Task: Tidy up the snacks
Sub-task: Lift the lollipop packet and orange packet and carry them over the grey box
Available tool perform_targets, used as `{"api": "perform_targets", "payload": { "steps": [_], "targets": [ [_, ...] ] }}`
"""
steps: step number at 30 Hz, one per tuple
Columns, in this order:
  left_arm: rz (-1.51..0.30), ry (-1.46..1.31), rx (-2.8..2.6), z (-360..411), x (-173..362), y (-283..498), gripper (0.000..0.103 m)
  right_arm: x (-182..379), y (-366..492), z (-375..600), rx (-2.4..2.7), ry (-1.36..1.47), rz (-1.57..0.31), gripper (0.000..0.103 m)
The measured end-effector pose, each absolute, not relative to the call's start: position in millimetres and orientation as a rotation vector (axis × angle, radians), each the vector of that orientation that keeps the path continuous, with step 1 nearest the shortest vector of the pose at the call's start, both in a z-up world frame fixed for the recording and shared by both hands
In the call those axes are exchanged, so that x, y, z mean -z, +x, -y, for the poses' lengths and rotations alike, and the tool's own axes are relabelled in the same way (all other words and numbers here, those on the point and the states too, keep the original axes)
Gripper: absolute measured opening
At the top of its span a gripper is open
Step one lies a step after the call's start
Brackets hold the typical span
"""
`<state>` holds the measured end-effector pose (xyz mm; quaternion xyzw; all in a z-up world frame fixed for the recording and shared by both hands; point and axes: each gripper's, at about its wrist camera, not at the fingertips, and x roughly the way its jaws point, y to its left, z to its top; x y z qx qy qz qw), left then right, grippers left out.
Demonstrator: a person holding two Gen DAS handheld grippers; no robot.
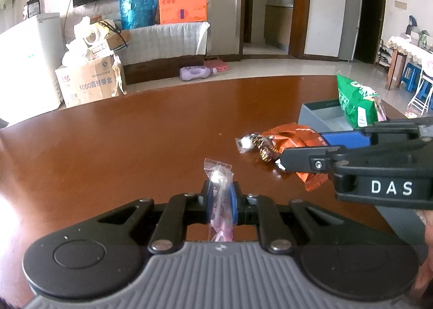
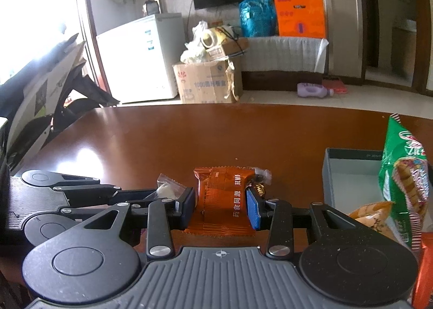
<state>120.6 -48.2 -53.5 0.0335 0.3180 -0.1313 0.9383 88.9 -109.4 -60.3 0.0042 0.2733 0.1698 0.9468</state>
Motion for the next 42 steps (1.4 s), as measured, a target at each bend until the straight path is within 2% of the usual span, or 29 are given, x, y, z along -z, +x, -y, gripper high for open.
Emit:
{"api": "perform_targets", "payload": {
  "steps": [42],
  "targets": [
    [-0.566, 0.065, 0.437, 163.1, 19.9, 115.9, 0.009, 28.6, 58.5, 214.2, -0.181, 0.031, -0.475, 0.041]
  ]
}}
